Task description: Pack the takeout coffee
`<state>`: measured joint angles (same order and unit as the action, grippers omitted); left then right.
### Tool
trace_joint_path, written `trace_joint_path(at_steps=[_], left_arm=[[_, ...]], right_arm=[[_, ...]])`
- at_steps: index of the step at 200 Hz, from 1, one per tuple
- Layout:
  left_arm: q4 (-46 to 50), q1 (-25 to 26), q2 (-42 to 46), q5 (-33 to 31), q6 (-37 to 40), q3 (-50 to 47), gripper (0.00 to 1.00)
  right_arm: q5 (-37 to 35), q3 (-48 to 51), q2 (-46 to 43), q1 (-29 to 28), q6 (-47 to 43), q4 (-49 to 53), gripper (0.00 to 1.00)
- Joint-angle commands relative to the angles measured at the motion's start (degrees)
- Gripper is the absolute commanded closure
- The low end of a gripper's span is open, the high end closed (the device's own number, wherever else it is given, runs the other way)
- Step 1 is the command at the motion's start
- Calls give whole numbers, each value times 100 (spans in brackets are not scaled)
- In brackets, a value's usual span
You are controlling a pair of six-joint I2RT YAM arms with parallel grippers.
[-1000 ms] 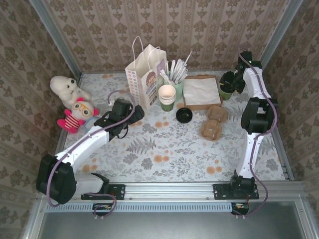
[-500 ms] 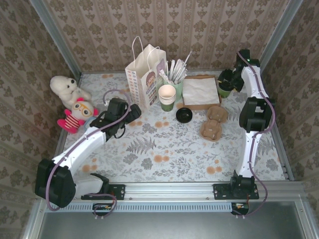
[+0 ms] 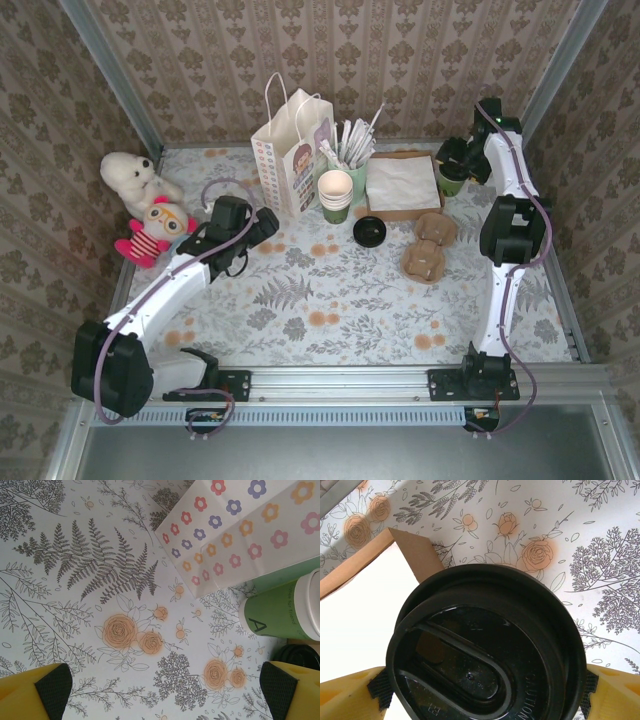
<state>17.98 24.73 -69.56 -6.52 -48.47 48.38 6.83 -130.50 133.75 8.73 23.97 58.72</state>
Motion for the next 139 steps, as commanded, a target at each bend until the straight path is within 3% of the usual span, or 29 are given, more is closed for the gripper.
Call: trace_joint_path(at_steps=[1,56,84,139], left_arm=[[194,-33,118,32,-128,44,0],[540,-99,334,-146,-70,508,0],[537,-248,380,185,-45,930,0],[1408,-170,-670,249,-609,2960,0]], right_arm=[[-102,-217,-110,-3,-100,198,5],[-137,53,-693,-3,-162,59,0],[-173,492,-1256,-36,-172,-91,0],[-16,3840,-3911,-522,106,-2025,0]])
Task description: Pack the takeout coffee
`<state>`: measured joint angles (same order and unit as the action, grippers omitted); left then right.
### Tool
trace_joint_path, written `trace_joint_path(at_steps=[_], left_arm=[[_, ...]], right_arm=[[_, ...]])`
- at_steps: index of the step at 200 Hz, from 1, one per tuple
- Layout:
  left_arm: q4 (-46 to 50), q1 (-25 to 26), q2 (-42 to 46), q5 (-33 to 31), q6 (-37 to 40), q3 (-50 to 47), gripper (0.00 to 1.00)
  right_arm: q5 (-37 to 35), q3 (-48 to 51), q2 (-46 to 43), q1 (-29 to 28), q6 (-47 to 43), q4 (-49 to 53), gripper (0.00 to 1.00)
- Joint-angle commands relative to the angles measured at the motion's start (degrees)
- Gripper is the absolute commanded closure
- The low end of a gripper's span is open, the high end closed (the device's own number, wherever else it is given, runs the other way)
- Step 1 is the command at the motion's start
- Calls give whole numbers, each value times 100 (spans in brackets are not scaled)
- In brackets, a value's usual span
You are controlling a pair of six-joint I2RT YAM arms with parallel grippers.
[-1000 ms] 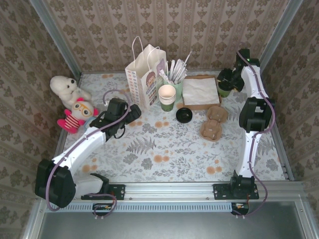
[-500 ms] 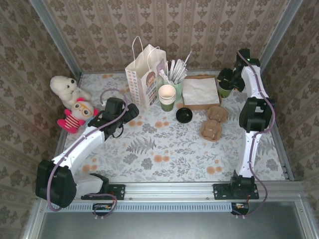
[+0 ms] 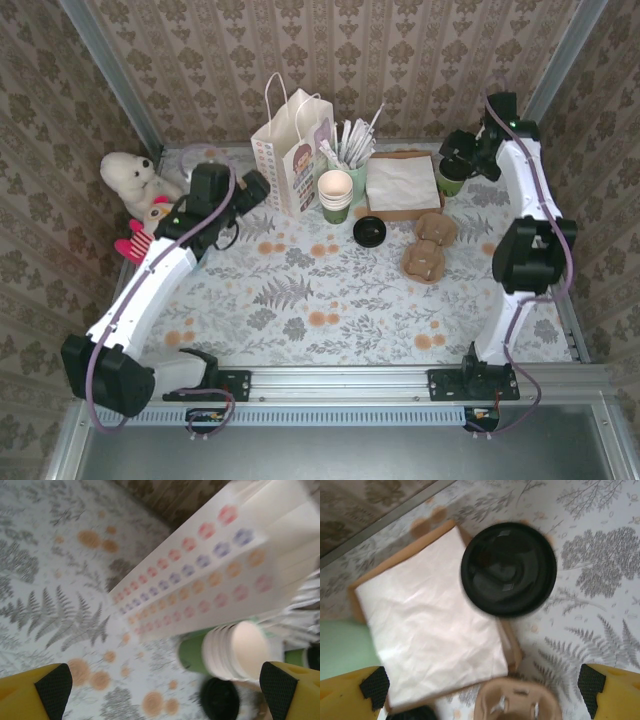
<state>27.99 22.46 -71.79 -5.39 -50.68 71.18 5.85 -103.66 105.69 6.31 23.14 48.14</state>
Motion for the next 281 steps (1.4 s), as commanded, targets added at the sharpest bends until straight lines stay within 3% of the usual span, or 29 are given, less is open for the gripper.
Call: trace_joint_path(at_steps=[1,43,63,148,206,235,281], left_arm=[[412,62,-471,135,-398,714,0],[1181,192,-1445,-462,-1326,1974,1],[1473,149,-1952,-305,-1532,2583,2],[2550,189,-3560,-314,-1402,4539,9],[2998,198,-4097,-581,-1111,5373,45],[3014,161,-3947,-758,-1074,5266,74],[3001,153,-3408,-880,-904,4778,99]], right_arm=[[83,1226,-1148,-288,195,-988,0],[81,2987,-2648,-724,340,-1627,0],[-235,3442,-3155,-736,581,-1589,0],[-1287,3962,-3755,-714,334,-1703,0],[-1425,4262,-3978,-572,305,-1625,0],[-1199,4552,-4129,-560,362,-1969,0],[-850,4732,-4197,-560,392,-2144,0]])
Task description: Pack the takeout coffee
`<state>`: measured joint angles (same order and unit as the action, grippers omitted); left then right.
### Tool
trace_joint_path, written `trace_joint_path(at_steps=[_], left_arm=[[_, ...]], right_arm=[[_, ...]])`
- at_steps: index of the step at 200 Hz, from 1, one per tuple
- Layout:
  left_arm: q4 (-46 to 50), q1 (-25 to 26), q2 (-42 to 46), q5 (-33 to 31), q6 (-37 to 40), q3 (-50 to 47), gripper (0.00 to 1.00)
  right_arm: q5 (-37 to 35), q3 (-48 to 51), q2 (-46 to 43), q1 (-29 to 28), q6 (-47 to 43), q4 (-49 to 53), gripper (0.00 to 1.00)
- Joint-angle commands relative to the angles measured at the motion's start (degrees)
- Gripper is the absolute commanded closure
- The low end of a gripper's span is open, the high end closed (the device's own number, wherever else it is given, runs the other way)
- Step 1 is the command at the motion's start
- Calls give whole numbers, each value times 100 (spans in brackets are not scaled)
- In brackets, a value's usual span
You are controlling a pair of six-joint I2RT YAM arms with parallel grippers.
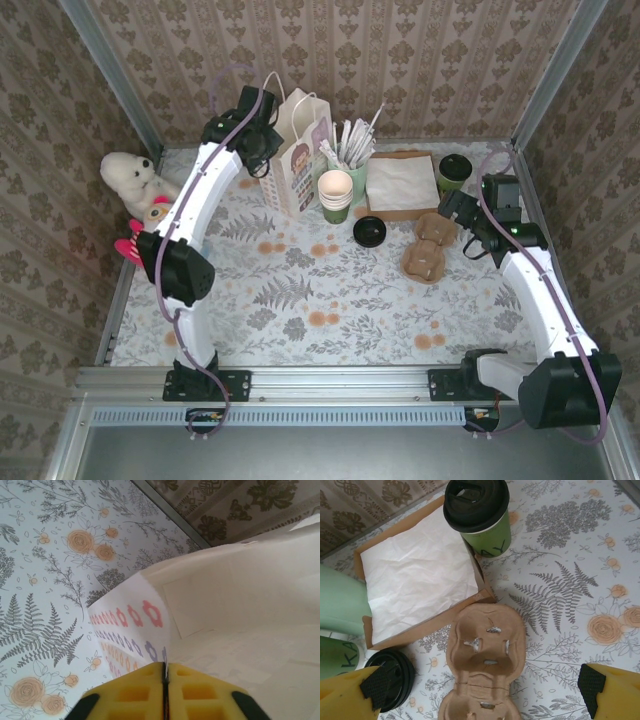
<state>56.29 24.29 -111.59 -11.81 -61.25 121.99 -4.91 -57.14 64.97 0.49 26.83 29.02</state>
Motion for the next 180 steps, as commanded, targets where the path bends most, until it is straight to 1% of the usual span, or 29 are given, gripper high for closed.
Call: trace_joint_path(at_steps=[1,18,42,61,79,102,112,135,145,148,180], left_arm=[[171,-31,592,-240,152,-328,100],[198,-48,1007,-407,153,-766,100],[123,-98,1755,-584,127,-1574,100],[126,-155,2330,-491,184,-2174,100],[123,-188,2856,-194,564,-2668,100],[447,-256,3555,-181,769,-3257,100],[395,-303,3866,3,896,-3529,100],[15,-373,4458,823,1157,-4107,100],[-39,-373,4597,1142,1281,-4229,100],[-28,-377,4624,1233,1302,-4254,100],[161,-291,4827,1834,1538,-4403,100]], right_arm=[[217,81,-125,21,28,-226,0],[-104,114,-124,21,120,-95,0],[-134,183,-121,21,119,-63,0],[37,230,-75,21,186,-107,0],[113,180,39,21,342,-1,0],[114,103,235,30,481,143,0],[256,64,335,37,478,148,0],[763,-47,585,27,391,142,0],[904,-77,675,30,357,148,0],[935,-85,696,30,340,288,0],[1058,-113,811,30,184,539,0]])
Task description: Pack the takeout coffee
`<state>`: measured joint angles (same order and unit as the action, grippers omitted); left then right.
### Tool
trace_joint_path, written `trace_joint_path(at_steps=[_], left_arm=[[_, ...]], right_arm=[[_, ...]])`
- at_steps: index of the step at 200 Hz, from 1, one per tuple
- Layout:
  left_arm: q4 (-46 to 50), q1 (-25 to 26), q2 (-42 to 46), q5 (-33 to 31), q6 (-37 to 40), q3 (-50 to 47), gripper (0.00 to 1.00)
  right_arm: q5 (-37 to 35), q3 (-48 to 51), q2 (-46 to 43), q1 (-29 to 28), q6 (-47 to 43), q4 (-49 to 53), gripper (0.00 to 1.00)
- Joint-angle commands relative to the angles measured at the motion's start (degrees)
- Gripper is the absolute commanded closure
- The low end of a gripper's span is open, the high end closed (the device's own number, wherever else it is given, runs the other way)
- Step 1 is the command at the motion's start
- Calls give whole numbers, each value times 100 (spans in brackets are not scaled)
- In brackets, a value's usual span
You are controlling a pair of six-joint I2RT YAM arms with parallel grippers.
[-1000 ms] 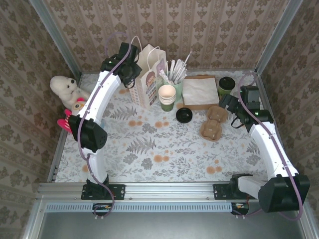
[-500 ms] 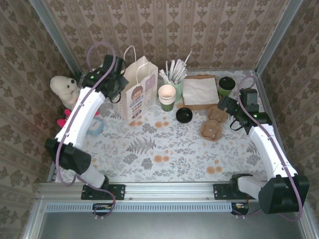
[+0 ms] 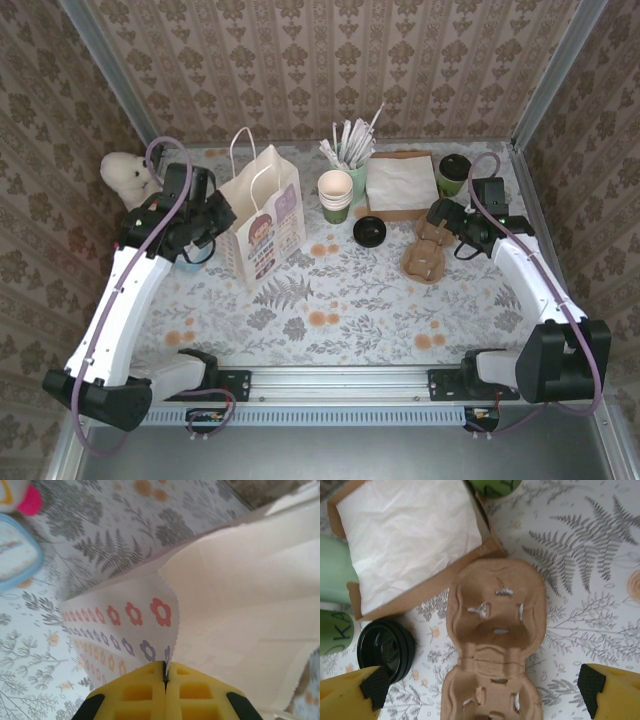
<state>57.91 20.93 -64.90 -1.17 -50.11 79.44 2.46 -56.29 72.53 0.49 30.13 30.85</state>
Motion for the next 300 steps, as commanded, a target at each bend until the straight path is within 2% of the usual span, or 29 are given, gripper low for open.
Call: trace_joint_path(at_steps=[1,29,62,107,114,144,157,188,199,217,225,236,279,300], left_arm=[[-4,53,169,790,436,-152,100],[45,93,259,1030,637,-168,100],[-253,240,251,1409,819,-338,100],[-857,483,-40,1702,947,-481,100],[-954,658,-100,1744,950,-489,99],[-1433,791,-327,2012,969,-507,92],[-1410,825,-400,2024,1048,-442,83],[-1238,812,-271,1772,1363,-374,46],[-1296,797,-131,1617,1415,-430,35],[-1538,730,117,1369,1425,-630,10],[-1672,686,200,1323,1394,-738,4],[-1840,611,280,1345,1340,-860,0],[-2090,559,203,1533,1302,-1005,0],[-2135,561,103,1638,1336,-996,0]], right_arm=[[337,-202,57,30,-160,358,0],[724,-216,221,30,-519,420,0],[1261,-384,504,-43,-535,563,0],[1468,-344,656,-459,-604,725,0],[1455,-317,674,-554,-589,708,0],[1453,-133,922,-914,-415,558,0],[1433,-69,1001,-1049,-373,521,0],[1407,81,1157,-1339,-276,453,0],[1398,125,1192,-1419,-214,427,0],[1503,212,1241,-1527,2,261,0],[1646,236,1266,-1578,173,121,0],[1799,276,1310,-1689,482,-159,0],[2223,348,1411,-1948,1701,-1346,0],[2220,183,1316,-1912,1632,-1248,0]])
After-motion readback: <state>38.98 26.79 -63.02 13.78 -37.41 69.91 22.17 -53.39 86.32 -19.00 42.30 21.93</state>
